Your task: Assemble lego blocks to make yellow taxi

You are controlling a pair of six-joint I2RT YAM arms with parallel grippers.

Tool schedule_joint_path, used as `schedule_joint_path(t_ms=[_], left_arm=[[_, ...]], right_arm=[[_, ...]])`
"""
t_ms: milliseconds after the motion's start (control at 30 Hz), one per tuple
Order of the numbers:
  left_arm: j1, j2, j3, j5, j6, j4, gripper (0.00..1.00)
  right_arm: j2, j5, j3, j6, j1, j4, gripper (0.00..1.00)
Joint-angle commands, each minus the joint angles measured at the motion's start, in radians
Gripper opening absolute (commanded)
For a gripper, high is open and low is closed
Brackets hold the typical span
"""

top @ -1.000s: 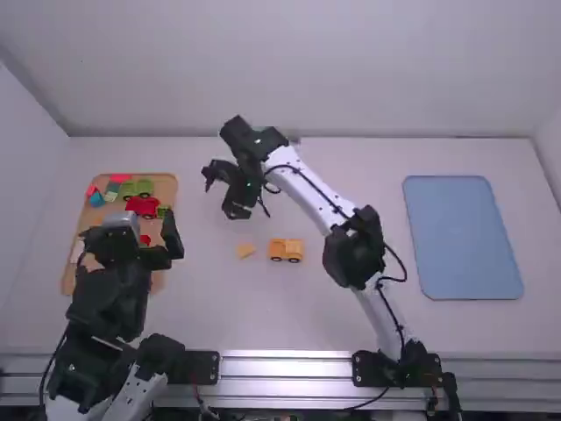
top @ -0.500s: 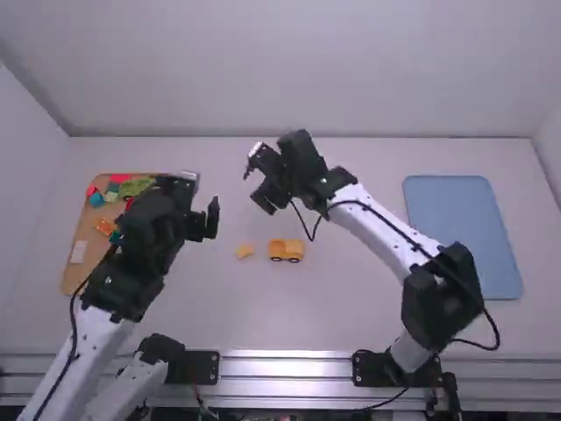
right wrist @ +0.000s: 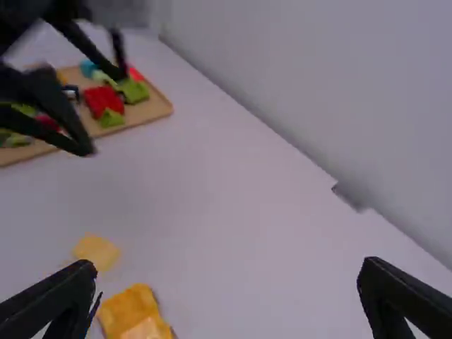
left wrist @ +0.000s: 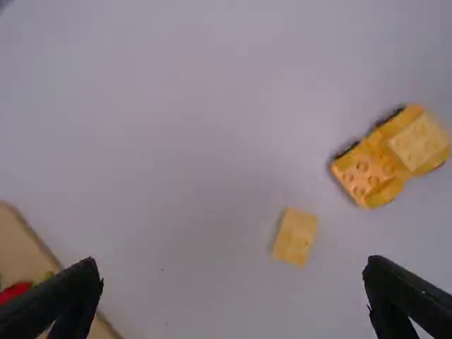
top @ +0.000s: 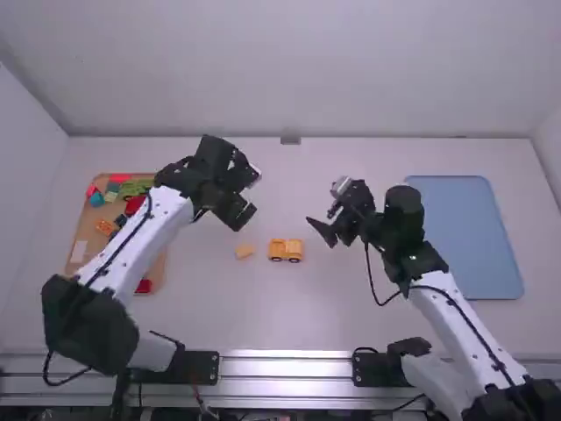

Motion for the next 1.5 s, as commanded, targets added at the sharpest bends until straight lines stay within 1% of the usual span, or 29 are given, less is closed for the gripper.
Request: schedule_joint_path(t_ms=[0, 33, 67, 233, 267, 300, 333, 400, 433, 600, 700, 800, 867, 933, 967, 1000, 1033, 1167, 1267, 1300, 1333, 1367, 1400, 1467], left_arm=[[0.000, 0.068, 0.017, 0.019, 0.180, -0.024, 1.00], [0.000, 0.111, 0.017, 0.023, 0.218, -0.040, 0.99], [-0.005, 0.144, 0.016, 0.022, 0.230, -0.042, 0.99], [-0.020, 0.267, 0.016, 0.022, 0.240, -0.043, 1.00], [-0.023, 0.297, 0.016, 0.022, 0.241, -0.042, 0.94], [-0.022, 0.323, 0.016, 0.023, 0.240, -0.042, 0.86], [-0.021, 0.340, 0.016, 0.024, 0.238, -0.043, 0.81], [-0.024, 0.369, 0.016, 0.023, 0.212, -0.040, 0.80], [-0.024, 0.381, 0.014, 0.023, 0.195, -0.037, 0.80], [-0.035, 0.381, -0.049, 0.019, 0.168, 0.022, 0.82], [-0.064, 0.372, -0.112, -0.018, 0.133, 0.090, 0.80], [-0.090, 0.369, -0.149, -0.070, 0.108, 0.137, 0.80], [-0.092, 0.369, -0.156, -0.060, 0.108, 0.144, 0.80], [-0.082, 0.369, -0.163, -0.044, 0.090, 0.154, 0.74], [-0.082, 0.369, -0.163, -0.044, 0.090, 0.154, 0.74], [-0.077, 0.369, -0.167, -0.032, 0.084, 0.153, 0.69], [-0.075, 0.369, -0.172, -0.031, 0.074, 0.154, 0.67], [-0.083, 0.369, -0.213, -0.091, 0.006, 0.212, 0.66], [-0.089, 0.369, -0.235, -0.085, -0.009, 0.242, 0.64], [-0.089, 0.369, -0.234, -0.084, -0.035, 0.245, 0.61], [-0.087, 0.368, -0.227, -0.105, -0.087, 0.240, 0.46], [-0.087, 0.368, -0.225, -0.109, -0.096, 0.240, 0.41], [-0.080, 0.367, -0.214, -0.140, -0.170, 0.235, 0.23], [-0.078, 0.367, -0.187, -0.175, -0.307, 0.208, 0.09]], right_arm=[[-0.026, -0.223, -0.021, -0.014, -0.075, 0.008, 0.99], [-0.026, -0.264, -0.025, -0.013, -0.112, 0.010, 0.99], [-0.025, -0.286, -0.026, -0.001, -0.133, 0.010, 0.99], [0.017, -0.353, -0.026, 0.015, -0.178, 0.044, 0.99], [0.034, -0.367, -0.026, 0.016, -0.183, 0.062, 0.99], [0.052, -0.378, -0.026, 0.015, -0.184, 0.076, 0.99], [0.064, -0.386, -0.026, 0.016, -0.184, 0.090, 0.99], [0.089, -0.388, -0.026, 0.032, -0.180, 0.118, 0.99], [0.108, -0.384, -0.026, 0.054, -0.182, 0.145, 0.99], [0.174, -0.385, -0.026, 0.125, -0.183, 0.246, 0.99], [0.208, -0.385, -0.026, 0.163, -0.183, 0.300, 0.99], [0.232, -0.385, -0.026, 0.190, -0.183, 0.341, 0.99], [0.237, -0.386, -0.026, 0.188, -0.183, 0.353, 0.99], [0.236, -0.386, -0.026, 0.188, -0.183, 0.354, 0.99], [0.236, -0.386, -0.026, 0.188, -0.183, 0.354, 0.99], [0.236, -0.386, -0.026, 0.188, -0.183, 0.354, 0.99], [0.236, -0.385, -0.026, 0.188, -0.183, 0.353, 0.99], [0.236, -0.385, -0.026, 0.188, -0.183, 0.354, 0.99], [0.236, -0.386, -0.026, 0.188, -0.183, 0.354, 0.99], [0.236, -0.385, -0.026, 0.188, -0.182, 0.355, 0.99], [0.236, -0.385, -0.026, 0.188, -0.183, 0.354, 0.99], [0.236, -0.386, -0.026, 0.188, -0.183, 0.354, 0.99], [0.236, -0.385, -0.026, 0.188, -0.182, 0.354, 0.99], [0.236, -0.386, -0.026, 0.188, -0.183, 0.354, 0.99]])
